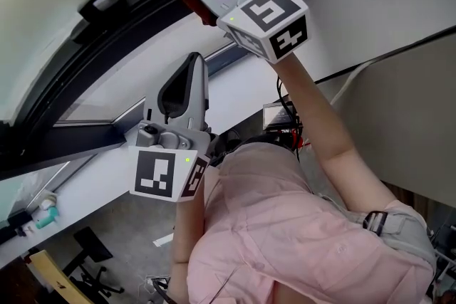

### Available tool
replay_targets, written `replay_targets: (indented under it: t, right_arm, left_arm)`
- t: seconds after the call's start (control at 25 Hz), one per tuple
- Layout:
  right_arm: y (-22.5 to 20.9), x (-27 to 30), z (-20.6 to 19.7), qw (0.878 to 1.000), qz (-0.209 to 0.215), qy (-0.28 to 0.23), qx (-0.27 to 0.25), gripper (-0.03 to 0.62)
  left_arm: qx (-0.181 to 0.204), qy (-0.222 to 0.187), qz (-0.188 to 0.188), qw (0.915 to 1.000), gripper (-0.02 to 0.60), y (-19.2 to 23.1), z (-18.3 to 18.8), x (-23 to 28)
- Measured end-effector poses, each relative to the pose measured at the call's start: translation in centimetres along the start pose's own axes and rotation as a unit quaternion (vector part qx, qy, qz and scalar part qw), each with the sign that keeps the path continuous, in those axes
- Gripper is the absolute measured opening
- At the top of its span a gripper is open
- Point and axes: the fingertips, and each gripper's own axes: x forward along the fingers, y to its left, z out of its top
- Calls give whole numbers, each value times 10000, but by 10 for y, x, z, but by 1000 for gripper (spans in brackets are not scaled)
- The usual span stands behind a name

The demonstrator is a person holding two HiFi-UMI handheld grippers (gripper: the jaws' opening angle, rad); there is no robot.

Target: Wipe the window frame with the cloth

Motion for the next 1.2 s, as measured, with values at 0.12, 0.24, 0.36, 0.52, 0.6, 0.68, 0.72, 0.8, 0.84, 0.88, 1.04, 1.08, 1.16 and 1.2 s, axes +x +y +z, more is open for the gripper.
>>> replay_targets:
  t: [0.12,0.24,0.36,0.52,0.6,0.68,0.72,0.8,0.84,0.88,1.04,1.08,1.16,1.2]
  right_arm:
    - [-1,1,-1,10000,1,21,77,61]
    - [-1,2,-2,9999,46,20,126,61]
    - [-1,2,-2,9998,69,3,167,61]
    - [0,1,0,10000,17,45,24,61]
    - [0,0,0,10000,-12,53,-20,61]
    - [0,-1,1,10000,-40,49,-36,61]
    - [0,-1,1,10000,-53,49,-43,61]
    - [0,-1,1,10000,-57,57,-46,61]
    - [0,0,1,10000,-47,62,-40,61]
    - [0,0,1,10000,-36,63,-35,61]
    - [0,1,1,10000,-42,48,-65,61]
    - [0,0,0,10000,-47,50,-63,61]
    - [0,0,0,10000,-45,62,-50,61]
    - [0,0,0,10000,-46,67,-46,61]
  left_arm:
    - [-9,-10,-10,10000,-3,2,0,-1]
    - [-26,-24,-1,10000,-3,5,0,-3]
    - [-48,-38,13,10000,-3,7,1,-6]
    - [-64,-52,53,10000,-3,9,2,-10]
    - [-63,-66,66,9999,-3,9,3,-11]
    - [-65,-83,67,9999,-3,9,4,-12]
    - [-66,-87,64,9999,-3,9,5,-12]
    - [-67,-88,56,9999,-3,10,5,-13]
    - [-68,-87,52,9999,-3,10,5,-13]
    - [-68,-86,48,9999,-3,10,5,-13]
    - [-59,-77,43,9999,-3,10,4,-13]
    - [-60,-75,43,9999,-3,10,4,-14]
    - [-67,-77,47,9999,-3,10,4,-14]
    - [-69,-79,51,9999,-3,10,5,-15]
